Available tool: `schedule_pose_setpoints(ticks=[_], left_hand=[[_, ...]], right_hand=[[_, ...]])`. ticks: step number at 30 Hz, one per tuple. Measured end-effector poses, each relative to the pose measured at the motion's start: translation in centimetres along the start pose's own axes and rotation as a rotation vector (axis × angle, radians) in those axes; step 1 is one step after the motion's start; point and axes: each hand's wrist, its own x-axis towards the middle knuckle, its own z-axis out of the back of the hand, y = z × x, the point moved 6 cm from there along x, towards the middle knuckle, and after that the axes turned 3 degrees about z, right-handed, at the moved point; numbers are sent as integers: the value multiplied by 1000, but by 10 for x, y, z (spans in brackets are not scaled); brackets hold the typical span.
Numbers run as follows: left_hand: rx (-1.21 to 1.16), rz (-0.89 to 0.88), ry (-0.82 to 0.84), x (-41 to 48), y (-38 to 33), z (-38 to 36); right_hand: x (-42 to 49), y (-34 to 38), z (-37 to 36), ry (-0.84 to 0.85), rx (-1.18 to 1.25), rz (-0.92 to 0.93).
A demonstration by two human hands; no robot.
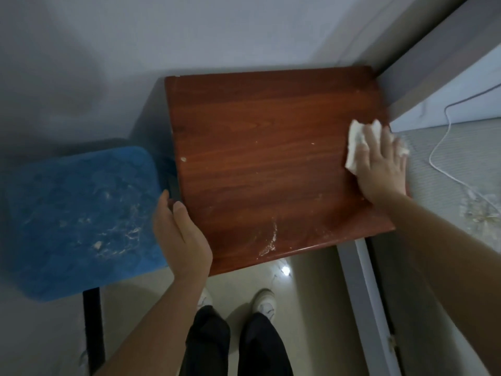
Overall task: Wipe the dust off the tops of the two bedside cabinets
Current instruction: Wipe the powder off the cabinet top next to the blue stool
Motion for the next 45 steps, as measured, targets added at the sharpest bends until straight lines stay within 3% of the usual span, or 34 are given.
schedule_pose_setpoints(ticks=[2, 4, 7, 10, 12, 14, 16, 20, 23, 26, 29, 34, 39, 45], left_hand=[[50, -23, 24, 0, -4, -1], [78, -54, 55, -1, -9, -2], [40, -48, 67, 1, -10, -3], [-108, 139, 31, 5, 2, 2], [-222, 268, 47, 6, 7, 5], [-218, 262, 99, 6, 0, 9], [-117, 167, 198, 0, -14, 5], [152, 57, 299, -12, -17, -7], [200, 5, 284, -15, -17, -7], [256, 19, 333, -13, -15, -8], [307, 9, 377, -9, -12, -9], [379, 28, 364, 2, -5, -12], [421, 16, 360, 8, -3, -13], [454, 51, 387, 7, -4, -12]], right_hand=[[-25, -17, -6, -53, 46, -195], [-42, 1, -22, -79, -5, -229], [-75, 97, -45, -77, -102, 195], [-137, 183, -69, 42, -70, 633], [-174, 199, -74, 142, -22, 846], [-195, 174, -75, 113, -33, 949], [-188, 114, -75, 27, -66, 772], [-152, -35, -45, -61, -88, 131], [-144, -101, -21, -72, 162, -240], [-149, -120, -2, -196, 375, -406], [-137, -91, 13, -275, 422, -256], [-90, -44, -13, 13, 181, 83], [-42, -64, 7, -57, 289, -108], [-50, 47, 40, 12, 1061, 112]])
